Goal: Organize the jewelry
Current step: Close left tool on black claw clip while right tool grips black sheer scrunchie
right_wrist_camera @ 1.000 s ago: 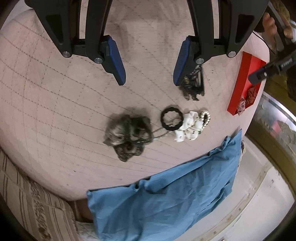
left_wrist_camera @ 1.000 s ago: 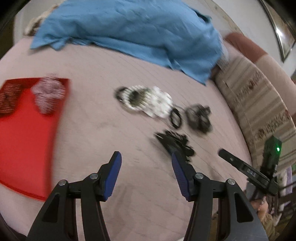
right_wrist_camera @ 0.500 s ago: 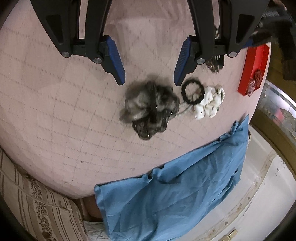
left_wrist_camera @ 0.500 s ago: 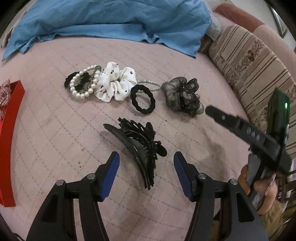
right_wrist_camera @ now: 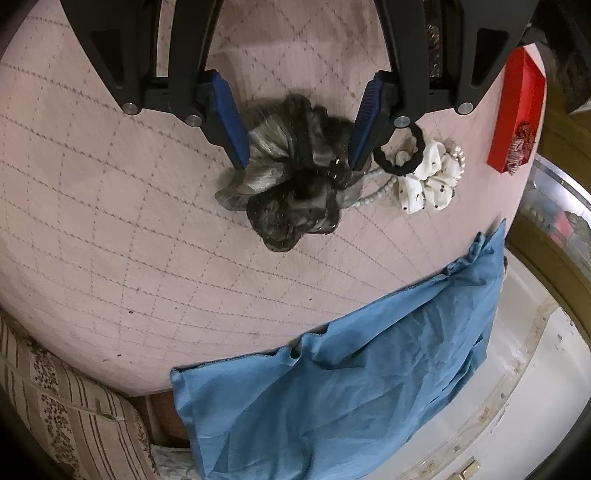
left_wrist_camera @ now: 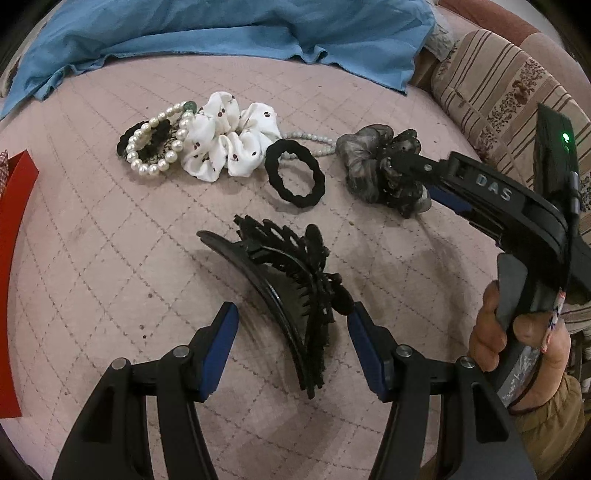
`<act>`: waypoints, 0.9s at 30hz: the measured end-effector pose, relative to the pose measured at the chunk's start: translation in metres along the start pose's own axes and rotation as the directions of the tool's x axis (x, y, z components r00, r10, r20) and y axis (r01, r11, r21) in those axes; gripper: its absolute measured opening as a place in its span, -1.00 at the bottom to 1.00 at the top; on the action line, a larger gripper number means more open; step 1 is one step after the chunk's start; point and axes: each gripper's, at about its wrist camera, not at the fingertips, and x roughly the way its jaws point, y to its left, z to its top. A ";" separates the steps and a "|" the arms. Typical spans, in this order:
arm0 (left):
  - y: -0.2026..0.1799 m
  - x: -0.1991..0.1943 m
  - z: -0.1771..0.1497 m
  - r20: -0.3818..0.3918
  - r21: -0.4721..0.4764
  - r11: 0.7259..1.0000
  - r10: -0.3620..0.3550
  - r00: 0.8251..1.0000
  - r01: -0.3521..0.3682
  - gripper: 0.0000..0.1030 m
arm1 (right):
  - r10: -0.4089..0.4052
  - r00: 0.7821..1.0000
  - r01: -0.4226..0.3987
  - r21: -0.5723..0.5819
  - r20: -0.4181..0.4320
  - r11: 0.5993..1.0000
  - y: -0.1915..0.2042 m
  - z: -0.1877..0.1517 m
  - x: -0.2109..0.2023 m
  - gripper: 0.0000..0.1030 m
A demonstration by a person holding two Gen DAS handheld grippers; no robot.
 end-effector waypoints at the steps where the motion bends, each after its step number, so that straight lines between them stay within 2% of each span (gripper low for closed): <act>1: 0.000 -0.001 -0.001 0.002 0.003 1.000 0.003 1.000 -0.003 0.08 | -0.002 1.000 0.002 -0.003 -0.002 1.000 0.002 0.000 0.002 0.16; 3: -0.001 0.001 0.000 -0.006 0.010 1.000 0.000 1.000 0.000 -0.54 | -0.002 1.000 0.001 -0.010 -0.009 1.000 0.002 0.001 0.007 0.15; 5: 0.000 -0.001 -0.001 -0.006 0.006 1.000 -0.006 1.000 0.006 -0.57 | -0.001 1.000 0.000 -0.013 -0.015 1.000 0.003 0.001 0.009 -0.22; 6: 0.001 -0.004 0.000 0.004 0.005 1.000 -0.012 1.000 0.012 -0.58 | 0.002 1.000 -0.002 -0.017 -0.023 1.000 0.003 0.001 0.010 -0.50; 7: 0.001 -0.007 -0.001 0.015 0.007 1.000 -0.019 1.000 0.018 -0.60 | 0.005 1.000 -0.005 -0.019 -0.029 1.000 0.004 0.001 0.010 -0.64; 9: 0.001 -0.015 -0.001 0.033 0.008 1.000 -0.030 0.999 0.030 -0.66 | 0.010 1.000 -0.010 -0.027 -0.026 1.000 0.005 0.000 0.006 -0.81; 14: 0.007 -0.038 -0.003 0.071 -0.011 0.998 -0.054 0.996 0.055 -0.68 | 0.031 0.999 -0.031 -0.032 -0.016 0.999 0.010 -0.004 -0.010 -0.98; 21: 0.026 -0.072 -0.012 0.131 -0.042 0.997 -0.063 0.989 0.069 -0.72 | 0.053 0.999 -0.053 -0.047 0.006 0.998 0.026 -0.013 -0.041 -0.98; 24: 0.034 -0.083 -0.016 0.149 -0.058 0.995 -0.068 0.986 0.077 -0.72 | 0.027 0.999 -0.026 -0.062 0.019 0.998 0.030 -0.014 -0.047 -0.91; 26: 0.038 -0.087 -0.020 0.156 -0.065 0.995 -0.070 0.985 0.080 -0.72 | 0.010 1.000 -0.010 -0.059 0.010 0.998 0.030 -0.014 -0.044 -0.39; 27: 0.040 -0.090 -0.022 0.159 -0.069 0.994 -0.068 0.985 0.080 -0.72 | 0.001 1.000 0.000 -0.060 0.014 0.998 0.031 -0.013 -0.043 0.08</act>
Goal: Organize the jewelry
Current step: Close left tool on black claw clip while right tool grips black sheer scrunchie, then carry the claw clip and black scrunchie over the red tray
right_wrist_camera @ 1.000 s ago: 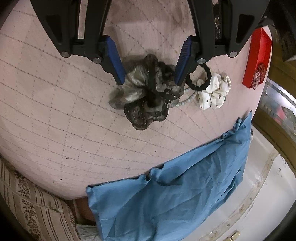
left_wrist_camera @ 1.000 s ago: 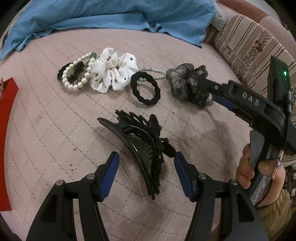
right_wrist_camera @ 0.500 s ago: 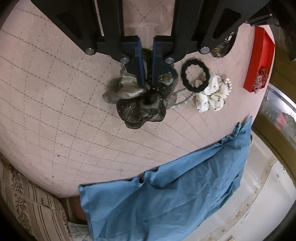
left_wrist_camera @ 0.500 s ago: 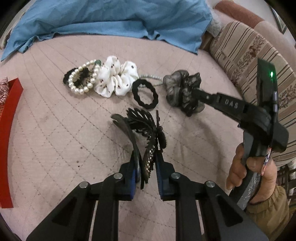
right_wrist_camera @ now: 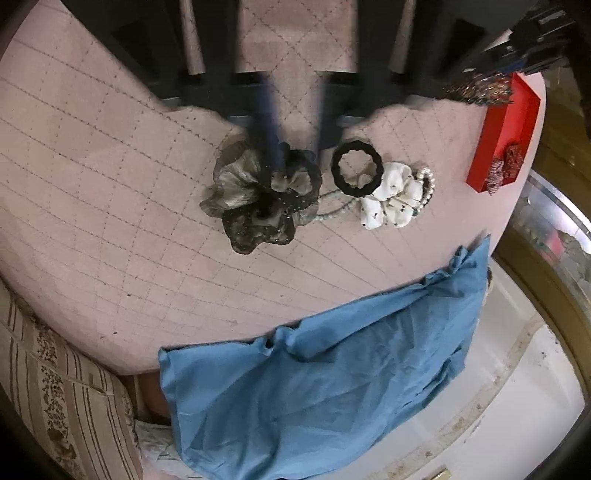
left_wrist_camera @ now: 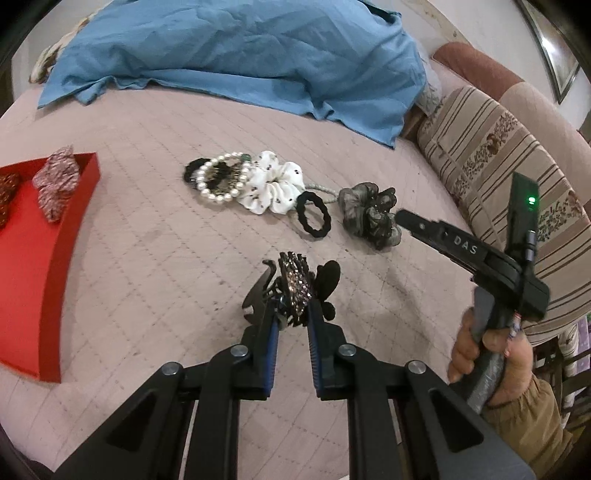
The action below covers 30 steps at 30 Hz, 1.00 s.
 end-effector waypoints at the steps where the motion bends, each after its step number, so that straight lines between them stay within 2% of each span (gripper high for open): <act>1: 0.001 -0.001 -0.001 0.002 -0.003 1.000 0.000 1.000 0.000 -0.72 | -0.018 1.000 0.018 -0.007 0.013 1.000 0.002 0.001 0.002 0.26; 3: 0.005 -0.003 -0.003 0.006 -0.010 1.000 0.002 1.000 -0.002 -0.72 | -0.040 0.999 0.041 -0.034 0.023 0.999 0.007 0.003 0.010 0.26; 6: 0.010 -0.005 -0.007 0.008 -0.016 1.000 -0.007 1.000 0.007 -0.72 | -0.069 0.998 0.068 -0.083 -0.012 0.994 0.014 0.007 0.034 0.24; 8: 0.010 -0.007 -0.008 0.013 -0.010 1.000 -0.003 1.000 0.003 -0.72 | -0.100 0.994 0.095 -0.115 -0.040 0.989 0.016 0.007 0.052 -0.34; 9: 0.011 -0.008 -0.008 0.015 -0.008 1.000 0.000 1.000 0.000 -0.73 | -0.118 0.991 0.110 -0.129 -0.056 0.986 0.016 0.007 0.058 -0.85; 11: 0.012 -0.012 -0.007 0.024 -0.004 1.000 0.002 1.000 -0.002 -0.77 | -0.124 0.990 0.116 -0.126 -0.060 0.985 0.013 0.007 0.061 -0.85; 15: 0.020 -0.017 -0.005 0.031 -0.030 0.999 -0.031 0.999 0.032 -0.90 | -0.087 0.996 0.085 -0.076 -0.027 0.993 0.007 0.006 0.035 -0.86; 19: 0.026 -0.031 -0.006 0.059 -0.042 0.998 -0.041 0.997 0.043 -0.90 | -0.043 0.999 0.042 -0.063 -0.001 0.997 0.010 0.003 0.006 -0.86; 25: 0.042 -0.059 -0.012 0.115 -0.078 0.996 -0.038 0.993 0.047 -0.90 | 0.029 0.999 -0.025 -0.104 0.040 0.994 0.039 -0.005 -0.035 -0.86; 30: 0.060 -0.086 -0.015 0.170 -0.122 0.992 -0.022 0.985 0.044 -0.90 | 0.117 0.992 -0.111 -0.140 0.039 0.984 0.075 -0.011 -0.053 -0.86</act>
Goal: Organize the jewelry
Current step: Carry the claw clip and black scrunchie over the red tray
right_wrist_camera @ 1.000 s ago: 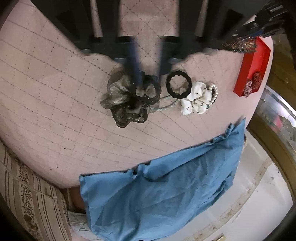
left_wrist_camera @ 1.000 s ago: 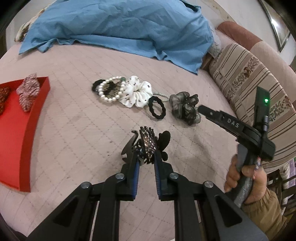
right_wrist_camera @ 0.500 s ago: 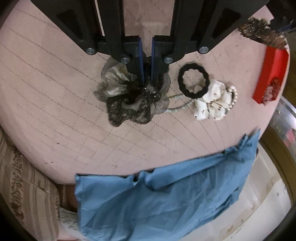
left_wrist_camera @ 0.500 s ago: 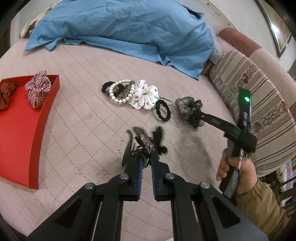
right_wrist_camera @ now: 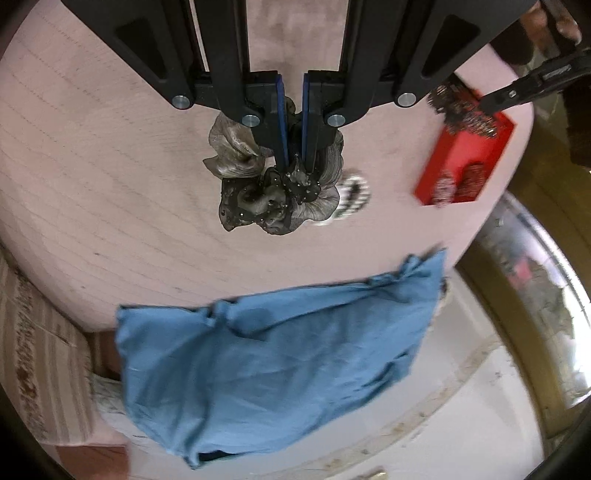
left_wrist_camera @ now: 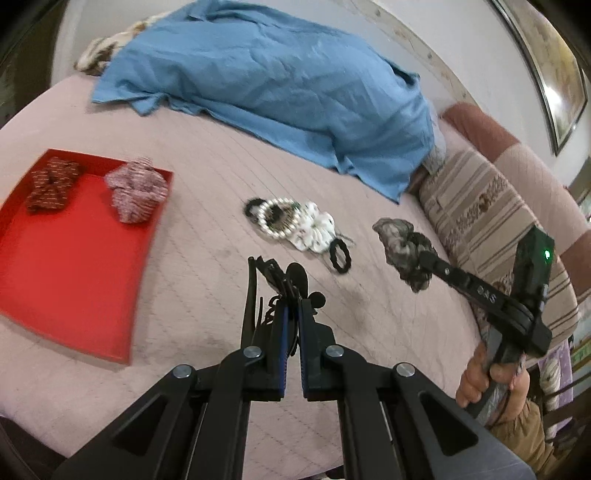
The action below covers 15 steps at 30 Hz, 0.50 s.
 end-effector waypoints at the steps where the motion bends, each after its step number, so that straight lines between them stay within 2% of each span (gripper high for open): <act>1: 0.004 -0.006 0.001 0.015 -0.008 1.000 0.005 1.000 -0.005 -0.90 | 0.021 1.000 -0.021 -0.008 -0.003 1.000 0.009 0.000 -0.002 -0.86; 8: 0.051 -0.048 0.009 0.117 -0.097 0.993 0.074 0.990 -0.063 -0.90 | 0.123 0.991 -0.125 -0.062 -0.045 0.990 0.066 -0.005 0.000 -0.86; 15: 0.122 -0.077 0.012 0.179 -0.264 0.962 0.115 0.977 -0.065 -0.90 | 0.205 0.972 -0.220 -0.136 -0.114 0.966 0.134 -0.013 0.016 -0.86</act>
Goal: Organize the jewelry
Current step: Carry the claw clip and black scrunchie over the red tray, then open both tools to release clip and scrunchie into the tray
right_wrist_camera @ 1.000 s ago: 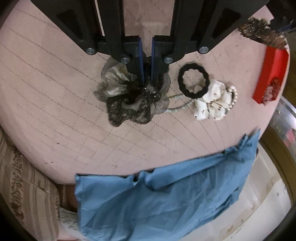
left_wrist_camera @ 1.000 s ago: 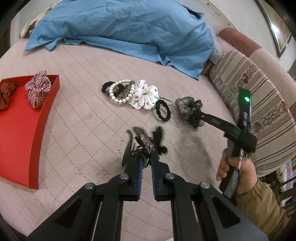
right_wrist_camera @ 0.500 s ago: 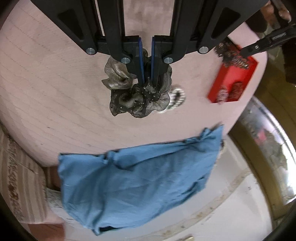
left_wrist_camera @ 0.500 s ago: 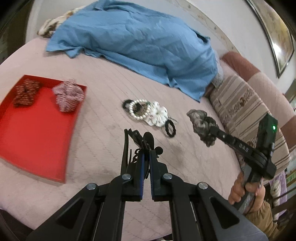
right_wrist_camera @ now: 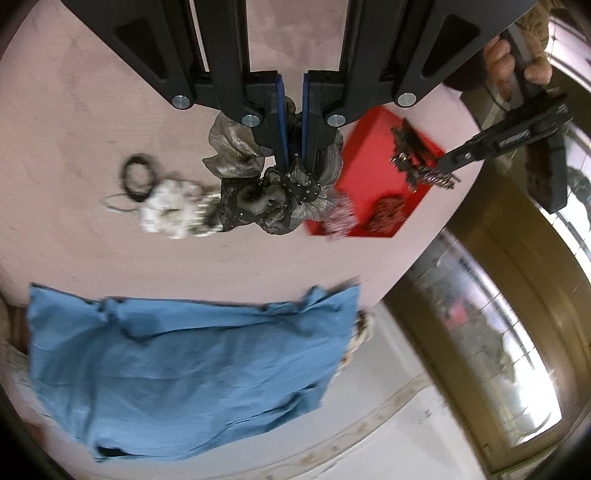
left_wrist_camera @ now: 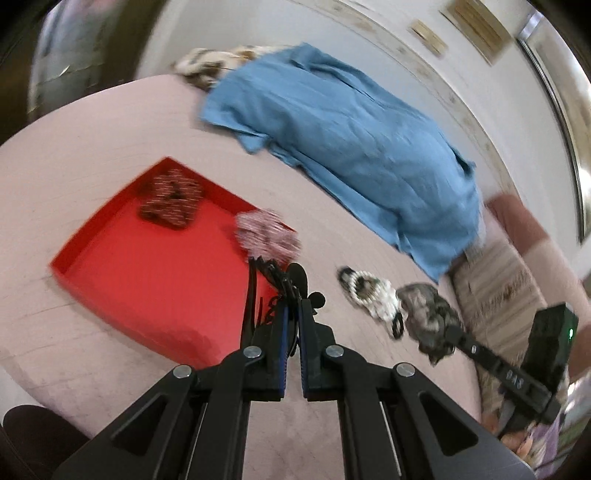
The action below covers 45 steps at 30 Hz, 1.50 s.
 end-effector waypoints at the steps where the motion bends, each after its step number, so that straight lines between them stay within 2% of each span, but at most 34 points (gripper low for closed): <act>1: 0.012 -0.002 0.003 0.009 -0.028 1.000 -0.001 1.000 0.001 -0.90 | 0.006 1.000 -0.006 -0.014 -0.008 1.000 0.007 0.000 0.005 -0.86; 9: 0.073 -0.010 0.016 0.054 -0.155 0.988 0.038 0.998 -0.029 -0.89 | 0.049 0.993 -0.063 -0.128 -0.109 0.990 0.073 -0.003 0.065 -0.86; 13: 0.098 -0.012 0.025 0.078 -0.203 0.979 0.044 0.996 -0.027 -0.88 | 0.050 0.985 -0.079 -0.170 -0.167 0.982 0.099 -0.009 0.099 -0.86; 17: 0.119 -0.007 0.032 0.068 -0.233 0.971 0.077 0.995 -0.059 -0.90 | 0.037 0.974 -0.083 -0.203 -0.222 0.976 0.115 -0.015 0.131 -0.86; 22: 0.142 0.002 0.031 0.052 -0.284 0.958 0.045 0.998 -0.028 -0.90 | 0.020 0.958 -0.084 -0.212 -0.285 0.974 0.122 -0.026 0.162 -0.86; 28: 0.150 0.005 0.029 0.052 -0.295 0.955 0.001 0.999 0.014 -0.90 | 0.010 0.944 -0.093 -0.238 -0.329 0.967 0.133 -0.036 0.183 -0.86; 36: 0.142 -0.001 0.030 0.086 -0.278 0.957 -0.064 0.994 0.085 -0.88 | -0.027 0.943 -0.077 -0.297 -0.332 0.952 0.143 -0.047 0.187 -0.80; 38: 0.140 -0.004 0.030 0.089 -0.281 0.956 -0.063 0.994 0.086 -0.83 | -0.026 0.944 -0.078 -0.298 -0.328 0.951 0.143 -0.047 0.186 -0.79; 41: 0.137 -0.011 0.029 0.096 -0.286 0.955 -0.056 0.994 0.081 -0.76 | -0.018 0.947 -0.080 -0.289 -0.321 0.954 0.143 -0.046 0.181 -0.52; 43: 0.134 -0.016 0.029 0.102 -0.287 0.956 -0.038 0.994 0.066 -0.57 | -0.015 0.952 -0.079 -0.292 -0.306 0.953 0.144 -0.045 0.176 -0.42; 45: 0.131 -0.022 0.028 0.115 -0.291 0.956 -0.008 0.993 0.042 -0.24 | -0.014 0.955 -0.077 -0.296 -0.296 0.952 0.145 -0.045 0.170 -0.35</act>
